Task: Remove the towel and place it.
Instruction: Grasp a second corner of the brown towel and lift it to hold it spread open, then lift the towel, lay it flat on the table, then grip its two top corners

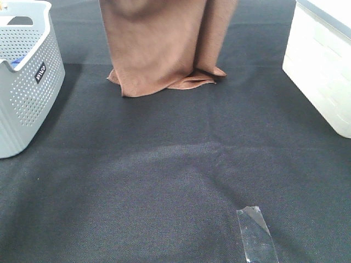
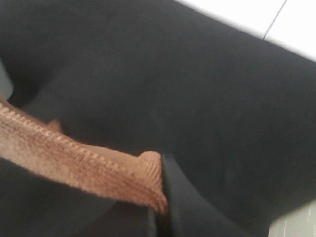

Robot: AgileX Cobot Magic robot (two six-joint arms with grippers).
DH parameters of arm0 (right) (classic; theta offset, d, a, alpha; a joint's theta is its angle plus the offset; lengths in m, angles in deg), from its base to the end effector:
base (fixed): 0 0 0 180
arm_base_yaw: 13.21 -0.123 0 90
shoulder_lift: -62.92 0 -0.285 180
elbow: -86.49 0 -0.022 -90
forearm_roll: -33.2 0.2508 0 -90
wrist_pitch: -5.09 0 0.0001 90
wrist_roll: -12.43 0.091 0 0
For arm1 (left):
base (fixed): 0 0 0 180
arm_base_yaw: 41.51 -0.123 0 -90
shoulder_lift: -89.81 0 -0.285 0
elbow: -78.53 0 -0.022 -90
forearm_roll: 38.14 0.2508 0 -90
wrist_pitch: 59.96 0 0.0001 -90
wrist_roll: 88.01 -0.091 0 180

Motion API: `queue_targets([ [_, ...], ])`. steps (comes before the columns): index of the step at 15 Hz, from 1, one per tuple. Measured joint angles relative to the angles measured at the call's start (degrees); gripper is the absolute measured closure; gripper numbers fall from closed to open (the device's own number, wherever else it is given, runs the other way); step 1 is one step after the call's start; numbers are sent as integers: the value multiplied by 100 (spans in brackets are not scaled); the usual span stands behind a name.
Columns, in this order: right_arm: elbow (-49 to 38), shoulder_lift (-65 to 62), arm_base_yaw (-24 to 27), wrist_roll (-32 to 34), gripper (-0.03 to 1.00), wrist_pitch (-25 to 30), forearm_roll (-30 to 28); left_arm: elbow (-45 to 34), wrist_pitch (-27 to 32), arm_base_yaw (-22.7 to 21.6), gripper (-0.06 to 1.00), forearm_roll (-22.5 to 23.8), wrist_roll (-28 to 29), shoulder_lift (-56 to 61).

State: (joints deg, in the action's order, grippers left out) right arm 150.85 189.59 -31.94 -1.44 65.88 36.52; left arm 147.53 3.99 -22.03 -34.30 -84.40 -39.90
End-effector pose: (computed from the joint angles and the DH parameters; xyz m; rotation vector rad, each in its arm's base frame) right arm 0.4324 0.1515 0.4380 -0.6024 2.0632 0.1202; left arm 0.4400 -0.1498 0.4325 0.2983 2.1568 -0.1478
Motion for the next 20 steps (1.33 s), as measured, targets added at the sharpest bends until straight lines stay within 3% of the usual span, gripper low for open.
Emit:
queue_targets([
  [1, 0, -155, 0, 143, 96, 647, -6, 0, 350, 34, 94, -29, -6, 11],
  [2, 0, -201, 0, 178, 96, 819, -6, -6, 487, 57, 94, -34, 17, 11],
  [6, 0, -292, 0, 464, 96, 911, -166, -304, 533, 57, 94, -218, 132, 126],
  [7, -241, -613, -6, 665, 96, 917, -149, -945, 521, 86, 94, -418, 143, 430],
  [10, -1782, -1673, -40, 871, 96, 922, -11, -2515, 487, 298, 94, -510, 149, 1467],
  [15, -4996, -3375, -52, 877, 96, 922, 848, -4704, 476, 688, 94, -590, 298, 3438],
  [20, -6646, -4618, -57, 877, 96, 888, 1335, -6291, 355, 1066, 94, -980, 819, 4887],
])
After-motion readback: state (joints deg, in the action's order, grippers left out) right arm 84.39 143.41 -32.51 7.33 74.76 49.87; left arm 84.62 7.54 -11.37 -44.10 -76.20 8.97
